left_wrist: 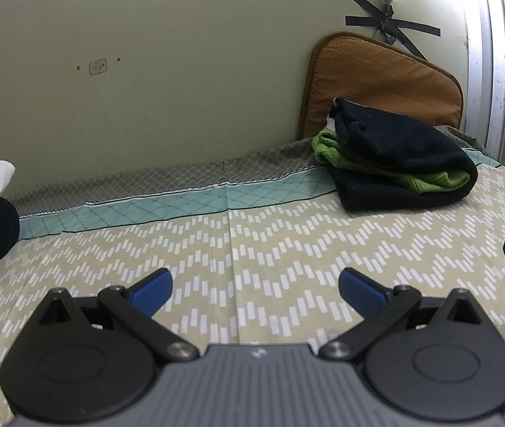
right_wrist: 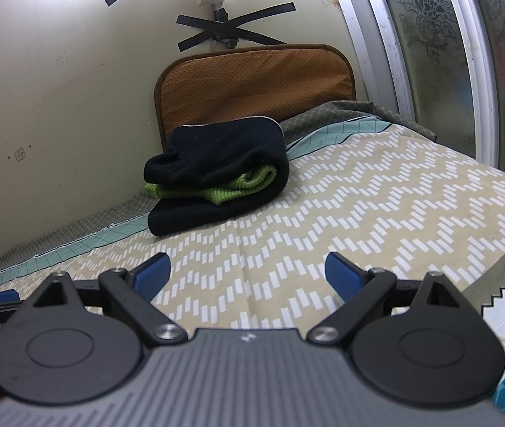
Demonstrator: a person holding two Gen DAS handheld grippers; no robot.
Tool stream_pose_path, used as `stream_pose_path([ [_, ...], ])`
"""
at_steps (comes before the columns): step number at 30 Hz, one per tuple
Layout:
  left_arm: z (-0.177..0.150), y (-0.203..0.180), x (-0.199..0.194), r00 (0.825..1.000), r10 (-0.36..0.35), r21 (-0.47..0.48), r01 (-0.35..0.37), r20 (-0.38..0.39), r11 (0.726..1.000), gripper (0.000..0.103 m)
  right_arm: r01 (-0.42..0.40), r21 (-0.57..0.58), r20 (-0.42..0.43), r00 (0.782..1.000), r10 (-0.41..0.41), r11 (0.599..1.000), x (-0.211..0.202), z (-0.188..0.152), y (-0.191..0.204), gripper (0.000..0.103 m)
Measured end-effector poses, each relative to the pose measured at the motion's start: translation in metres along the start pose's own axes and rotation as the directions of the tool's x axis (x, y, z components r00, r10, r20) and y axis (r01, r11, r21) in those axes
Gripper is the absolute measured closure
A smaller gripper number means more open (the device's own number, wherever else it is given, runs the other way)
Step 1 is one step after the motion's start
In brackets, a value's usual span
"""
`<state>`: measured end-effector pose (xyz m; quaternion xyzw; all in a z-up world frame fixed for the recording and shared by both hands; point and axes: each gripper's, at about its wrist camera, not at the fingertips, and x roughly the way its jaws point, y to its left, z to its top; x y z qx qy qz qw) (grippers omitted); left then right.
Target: Fold small clothes
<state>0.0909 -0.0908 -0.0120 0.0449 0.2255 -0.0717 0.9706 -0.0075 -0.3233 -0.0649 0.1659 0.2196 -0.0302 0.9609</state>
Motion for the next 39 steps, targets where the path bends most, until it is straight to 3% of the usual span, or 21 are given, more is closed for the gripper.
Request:
stream_pose_path([
  [31,-0.0007,-0.0017,0.0032,0.999,0.022,0.026,-0.021,-0.026,0.999,0.000,0.000,0.001,0.002,1.000,0.000,1.000,-0.0005,0.0002,0.0002,0.008],
  [39,-0.0005,-0.0006,0.0004,1.000,-0.017,0.028,0.018,-0.013,0.999,0.000,0.000,0.001,0.002,1.000,0.000,1.000,-0.0006,0.0000,0.0003,0.008],
])
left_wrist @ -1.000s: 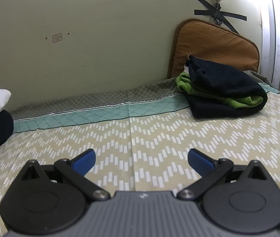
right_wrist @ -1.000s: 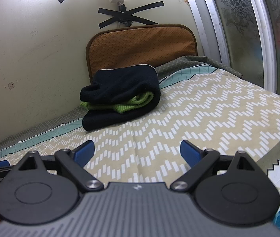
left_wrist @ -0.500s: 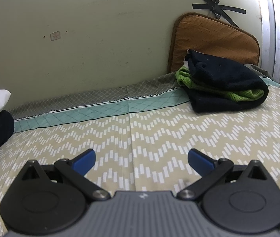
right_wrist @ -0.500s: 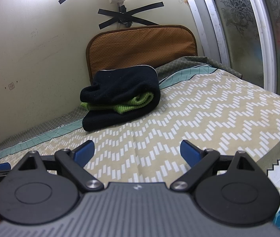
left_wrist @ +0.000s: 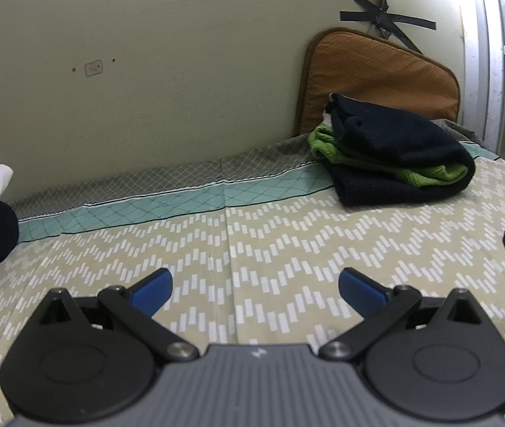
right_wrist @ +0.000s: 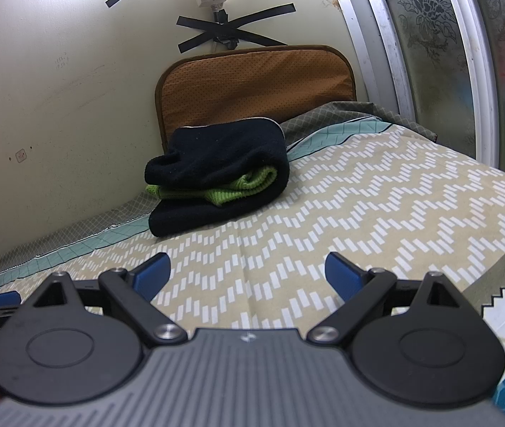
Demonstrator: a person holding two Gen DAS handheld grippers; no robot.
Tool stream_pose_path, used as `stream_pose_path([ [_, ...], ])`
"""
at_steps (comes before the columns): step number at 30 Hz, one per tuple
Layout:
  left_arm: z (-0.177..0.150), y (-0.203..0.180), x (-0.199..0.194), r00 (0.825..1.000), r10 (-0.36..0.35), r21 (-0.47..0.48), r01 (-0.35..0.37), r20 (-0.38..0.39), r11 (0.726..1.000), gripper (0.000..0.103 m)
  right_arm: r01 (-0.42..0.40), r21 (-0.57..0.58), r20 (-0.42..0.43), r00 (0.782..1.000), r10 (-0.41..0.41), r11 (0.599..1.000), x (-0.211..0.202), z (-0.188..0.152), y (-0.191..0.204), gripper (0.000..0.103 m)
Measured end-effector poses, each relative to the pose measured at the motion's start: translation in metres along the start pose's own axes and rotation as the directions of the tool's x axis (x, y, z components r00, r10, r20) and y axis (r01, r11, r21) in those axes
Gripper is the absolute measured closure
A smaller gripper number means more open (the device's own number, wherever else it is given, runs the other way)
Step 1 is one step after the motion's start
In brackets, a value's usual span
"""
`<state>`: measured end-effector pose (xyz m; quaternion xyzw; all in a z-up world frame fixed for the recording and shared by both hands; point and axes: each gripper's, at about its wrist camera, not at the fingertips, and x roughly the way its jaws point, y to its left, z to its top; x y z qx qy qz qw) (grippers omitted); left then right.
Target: Fold small clothes
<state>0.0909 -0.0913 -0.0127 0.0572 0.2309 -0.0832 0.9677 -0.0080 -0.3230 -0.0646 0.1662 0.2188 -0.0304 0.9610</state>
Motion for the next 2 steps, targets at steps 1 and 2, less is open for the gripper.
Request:
stream_pose_path([
  [1,-0.0001,-0.0005,-0.0001,1.000,-0.009,0.003,0.009,-0.001,1.000,0.000,0.000,0.000,0.000,1.000,0.000,1.000,-0.0002,-0.0003,0.0000,0.008],
  [2,0.0000,-0.0010,0.0001,1.000,-0.020,0.005,0.020,-0.004,1.000,0.000,0.001,0.000,0.000,1.000,-0.001,1.000,-0.0002,-0.0003,0.0000,0.008],
])
